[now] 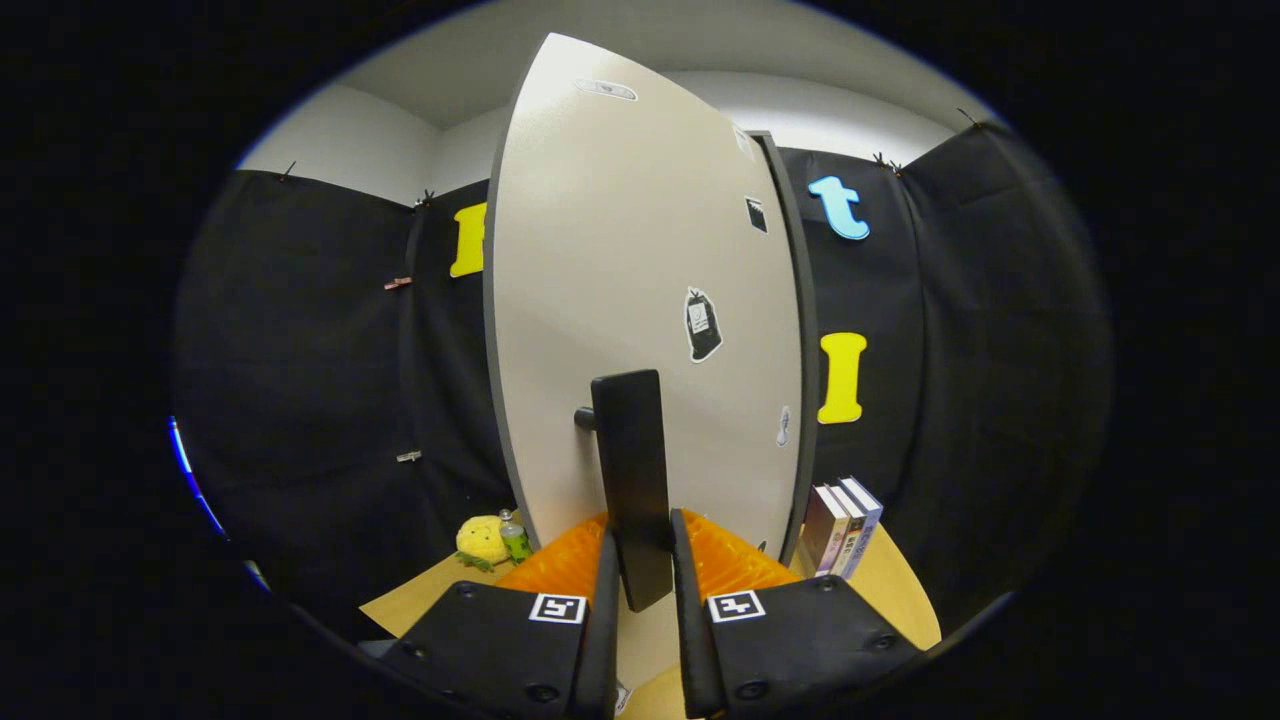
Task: Open the shoe cabinet door, grab the shoes and put them into the shoe cabinet, then close the shoe cabinet door.
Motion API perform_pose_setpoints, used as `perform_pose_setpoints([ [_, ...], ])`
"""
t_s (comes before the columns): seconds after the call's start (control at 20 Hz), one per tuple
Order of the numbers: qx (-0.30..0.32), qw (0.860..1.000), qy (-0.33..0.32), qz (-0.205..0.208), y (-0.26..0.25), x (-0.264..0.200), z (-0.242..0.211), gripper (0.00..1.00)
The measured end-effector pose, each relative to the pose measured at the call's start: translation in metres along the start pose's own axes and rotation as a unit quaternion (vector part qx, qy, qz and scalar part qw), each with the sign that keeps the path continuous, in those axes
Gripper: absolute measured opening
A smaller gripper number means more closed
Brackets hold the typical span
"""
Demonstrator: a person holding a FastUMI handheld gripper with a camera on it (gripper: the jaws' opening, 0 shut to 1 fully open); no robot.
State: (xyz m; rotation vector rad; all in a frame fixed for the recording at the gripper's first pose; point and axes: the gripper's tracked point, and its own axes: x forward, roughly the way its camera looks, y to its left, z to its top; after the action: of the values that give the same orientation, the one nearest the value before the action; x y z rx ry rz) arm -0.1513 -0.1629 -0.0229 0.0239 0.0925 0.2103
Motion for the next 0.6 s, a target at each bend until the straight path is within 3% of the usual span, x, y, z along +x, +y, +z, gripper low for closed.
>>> perform_pose_setpoints([
  [0.4, 0.000, 0.998, -0.008, -0.067, -0.079, -0.030, 0.007, 0.29],
  [0.6, 0.013, 0.994, -0.016, -0.105, -0.127, -0.050, 0.012, 0.24],
])
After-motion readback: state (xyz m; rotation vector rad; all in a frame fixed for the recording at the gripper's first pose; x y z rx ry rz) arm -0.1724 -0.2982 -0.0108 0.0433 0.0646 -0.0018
